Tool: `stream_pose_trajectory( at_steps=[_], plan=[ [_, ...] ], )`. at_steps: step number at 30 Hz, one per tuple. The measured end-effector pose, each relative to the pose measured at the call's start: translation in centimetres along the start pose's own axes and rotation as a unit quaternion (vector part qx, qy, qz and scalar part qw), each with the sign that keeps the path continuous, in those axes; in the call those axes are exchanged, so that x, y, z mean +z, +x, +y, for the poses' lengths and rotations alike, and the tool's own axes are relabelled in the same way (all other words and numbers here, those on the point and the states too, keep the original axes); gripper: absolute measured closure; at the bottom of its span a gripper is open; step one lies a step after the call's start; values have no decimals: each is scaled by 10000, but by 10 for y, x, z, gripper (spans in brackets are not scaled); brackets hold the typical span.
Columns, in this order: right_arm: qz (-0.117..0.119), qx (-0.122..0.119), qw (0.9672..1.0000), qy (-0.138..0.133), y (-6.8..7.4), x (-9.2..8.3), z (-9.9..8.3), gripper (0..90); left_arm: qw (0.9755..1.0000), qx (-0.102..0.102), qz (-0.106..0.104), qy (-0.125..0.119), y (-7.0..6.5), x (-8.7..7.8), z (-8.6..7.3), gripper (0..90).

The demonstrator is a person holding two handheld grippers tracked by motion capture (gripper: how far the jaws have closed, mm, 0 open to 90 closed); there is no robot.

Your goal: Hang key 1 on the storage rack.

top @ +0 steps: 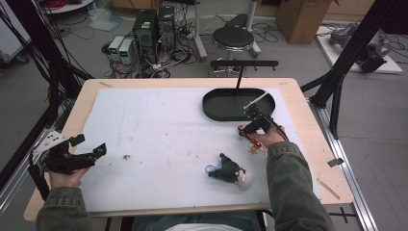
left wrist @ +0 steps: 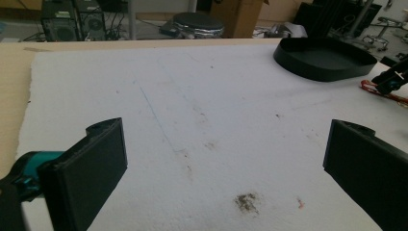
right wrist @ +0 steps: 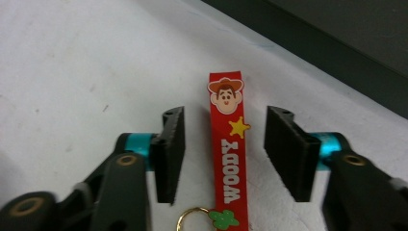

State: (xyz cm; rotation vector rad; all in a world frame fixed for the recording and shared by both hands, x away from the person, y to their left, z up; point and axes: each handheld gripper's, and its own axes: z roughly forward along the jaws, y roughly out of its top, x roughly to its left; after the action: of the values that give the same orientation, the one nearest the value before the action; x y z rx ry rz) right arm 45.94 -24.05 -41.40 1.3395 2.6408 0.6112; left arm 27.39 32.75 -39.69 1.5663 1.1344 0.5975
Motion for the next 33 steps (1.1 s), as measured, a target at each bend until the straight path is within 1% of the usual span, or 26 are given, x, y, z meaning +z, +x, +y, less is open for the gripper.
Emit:
stream_pose_trajectory(
  at_steps=[1,2,3,4,5,8,9,10,11,13,14,17,18,19,20,21,22,23,25,26,27,28,29,30,31,33],
  plan=[
    [0,0,10000,0,0,0,0,557,10000,5,5,9,0,0,0,18],
    [20,-31,10000,-5,1,0,0,587,10000,4,5,6,0,0,0,19],
    [-26,-122,9999,44,3,1,0,664,10000,1,0,8,0,0,0,18],
    [-26,-122,9999,44,3,1,0,664,10000,2,1,9,0,0,0,18],
    [-127,-182,9997,133,6,4,0,714,10000,-6,5,3,0,0,0,19],
    [-142,-132,9997,123,6,3,0,726,10000,-6,0,4,0,0,0,18],
    [-109,-96,9998,130,5,2,0,732,10000,-5,6,3,0,0,0,19],
    [-198,-52,9998,89,4,0,-1,743,10000,-11,10,-11,1,-1,0,18],
    [-198,-52,9998,89,4,0,-1,743,10000,-13,10,-14,1,-1,0,18],
    [-137,43,9998,-165,2,-11,-2,746,10000,-24,18,-24,1,-1,0,19],
    [-137,43,9998,-165,2,-11,-2,746,10000,-17,21,-20,1,-1,0,19],
    [21,207,9981,-588,-4,-26,-4,747,10000,-23,30,-19,1,-1,0,19],
    [87,329,9956,-868,-12,-37,-7,747,10000,-21,40,-16,1,-1,0,19],
    [122,441,9940,-993,-16,-42,-9,747,10000,-19,39,-8,1,-1,0,18],
    [122,441,9940,-993,-16,-42,-9,747,10000,-21,37,-6,1,-1,-1,18],
    [194,652,9898,-1256,-24,-53,-13,747,10000,-19,41,-4,1,-1,-1,19],
    [241,732,9874,-1381,-27,-59,-15,747,10000,-18,40,-6,1,-1,-1,19],
    [241,732,9874,-1381,-27,-59,-15,747,10000,-17,39,-7,1,0,-1,19],
    [329,827,9832,-1592,-31,-71,-17,747,10000,-25,42,-3,1,0,-1,19],
    [366,857,9818,-1654,-32,-76,-18,747,10000,-24,42,-5,1,0,-1,18],
    [450,894,9773,-1865,-33,-87,-17,748,10000,-25,46,-4,1,0,-1,19],
    [450,894,9773,-1865,-33,-87,-17,748,10000,-25,46,-4,1,0,-1,19],
    [502,946,9735,-2021,-33,-95,-17,751,10000,-22,43,-3,1,1,-1,19],
    [552,975,9713,-2097,-34,-100,-17,751,10000,-11,46,3,0,1,-1,19],
    [552,975,9713,-2097,-34,-100,-17,751,10000,-2,46,5,0,0,-1,19],
    [558,983,9679,-2247,-33,-110,-15,751,10000,-5,53,2,1,1,-1,19]
  ],
)
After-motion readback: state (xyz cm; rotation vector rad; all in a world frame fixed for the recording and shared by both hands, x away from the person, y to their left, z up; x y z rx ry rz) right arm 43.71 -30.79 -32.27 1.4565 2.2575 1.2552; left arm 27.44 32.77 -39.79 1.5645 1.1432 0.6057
